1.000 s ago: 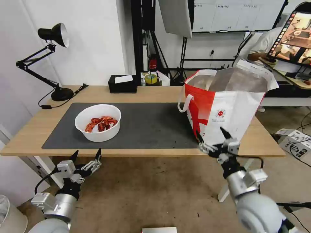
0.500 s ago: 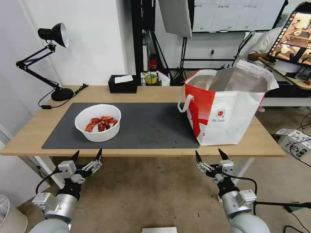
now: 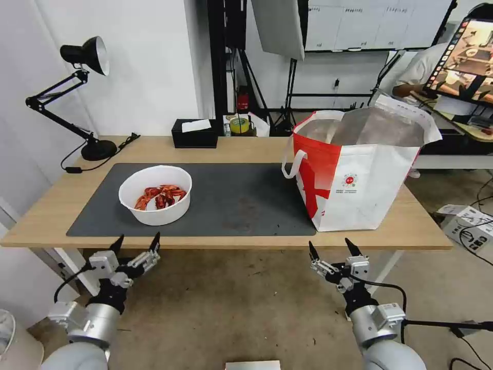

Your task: Pick up the trash from the table and place it into the takeout bag.

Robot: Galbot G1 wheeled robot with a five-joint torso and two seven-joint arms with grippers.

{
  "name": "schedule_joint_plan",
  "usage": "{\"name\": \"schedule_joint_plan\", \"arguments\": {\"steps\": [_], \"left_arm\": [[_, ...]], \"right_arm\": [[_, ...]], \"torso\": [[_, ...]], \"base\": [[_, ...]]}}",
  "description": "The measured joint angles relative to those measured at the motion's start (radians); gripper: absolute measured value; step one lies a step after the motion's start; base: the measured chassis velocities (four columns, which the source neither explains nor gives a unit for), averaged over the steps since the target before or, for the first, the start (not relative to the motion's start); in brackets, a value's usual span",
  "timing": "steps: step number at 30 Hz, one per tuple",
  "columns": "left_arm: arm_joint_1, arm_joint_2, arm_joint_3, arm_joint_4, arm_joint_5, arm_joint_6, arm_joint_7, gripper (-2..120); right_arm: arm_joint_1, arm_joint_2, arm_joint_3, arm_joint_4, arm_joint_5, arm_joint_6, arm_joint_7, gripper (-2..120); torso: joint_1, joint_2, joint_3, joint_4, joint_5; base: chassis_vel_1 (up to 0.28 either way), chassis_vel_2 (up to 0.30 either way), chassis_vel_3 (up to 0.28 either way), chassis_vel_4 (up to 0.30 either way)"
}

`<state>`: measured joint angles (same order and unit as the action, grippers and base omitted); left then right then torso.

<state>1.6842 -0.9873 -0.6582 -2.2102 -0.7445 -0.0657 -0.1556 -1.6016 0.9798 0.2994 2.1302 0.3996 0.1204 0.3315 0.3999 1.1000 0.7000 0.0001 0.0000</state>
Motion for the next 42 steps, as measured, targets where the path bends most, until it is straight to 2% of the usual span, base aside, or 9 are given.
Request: {"name": "schedule_joint_plan", "arguments": {"steps": [5, 8, 13, 16, 20, 26, 29, 36, 42], "left_arm": [[-0.073, 0.092, -0.005, 0.008, -0.069, 0.026, -0.042, 100], [-0.195, 0.22, 0.023, 0.051, -0.182, 0.065, -0.102, 100], [-0.31, 0.295, 0.071, 0.098, -0.279, 0.095, -0.145, 100], [-0.436, 0.38, 0.118, 0.168, -0.415, 0.149, -0.17, 100], [-0.464, 0.411, 0.124, 0.2, -0.471, 0.194, -0.176, 100], [-0.636, 0.44, 0.264, 0.287, -0.562, 0.257, -0.191, 100], [-0.681, 0.443, 0.297, 0.313, -0.598, 0.298, -0.207, 100], [-0.73, 0.457, 0.312, 0.355, -0.651, 0.416, -0.295, 100], [-0.756, 0.457, 0.324, 0.369, -0.687, 0.459, -0.346, 100]], "right_arm": [[0.0, 0.0, 0.0, 0.0, 0.0, 0.0, 0.0, 100], [0.001, 0.0, 0.0, 0.0, 0.001, -0.001, 0.0, 100], [0.001, 0.0, 0.0, 0.001, 0.001, -0.001, 0.0, 100], [0.001, 0.0, 0.001, 0.001, 0.001, -0.001, 0.0, 100], [0.001, -0.001, 0.001, 0.001, 0.002, -0.001, 0.0, 100], [0.001, -0.001, 0.001, 0.001, 0.002, -0.002, 0.0, 100], [0.001, -0.001, 0.001, 0.002, 0.002, -0.002, 0.0, 100], [0.002, -0.001, 0.001, 0.002, 0.002, -0.002, 0.0, 100], [0.001, -0.001, 0.001, 0.002, 0.002, -0.002, 0.0, 100]], "torso": [[0.0, 0.0, 0.0, -0.0001, -0.0001], [0.0, 0.0, 0.0, -0.0001, -0.0001], [0.0, 0.0, 0.0, -0.0002, -0.0002], [0.0, 0.0, 0.0, -0.0005, 0.0], [0.0, 0.0, 0.0, 0.0004, -0.0002], [0.0, 0.0, 0.0, -0.0002, -0.0001], [0.0, 0.0, 0.0, -0.0004, 0.0], [0.0, 0.0, 0.0, -0.0001, 0.0], [0.0, 0.0, 0.0, 0.0, 0.0]], "base": [[0.0, 0.0, 0.0, 0.0], [0.0, 0.0, 0.0, 0.0], [0.0, 0.0, 0.0, 0.0], [0.0, 0.0, 0.0, 0.0], [0.0, 0.0, 0.0, 0.0], [0.0, 0.0, 0.0, 0.0], [0.0, 0.0, 0.0, 0.0], [0.0, 0.0, 0.0, 0.0], [0.0, 0.0, 0.0, 0.0]]}}
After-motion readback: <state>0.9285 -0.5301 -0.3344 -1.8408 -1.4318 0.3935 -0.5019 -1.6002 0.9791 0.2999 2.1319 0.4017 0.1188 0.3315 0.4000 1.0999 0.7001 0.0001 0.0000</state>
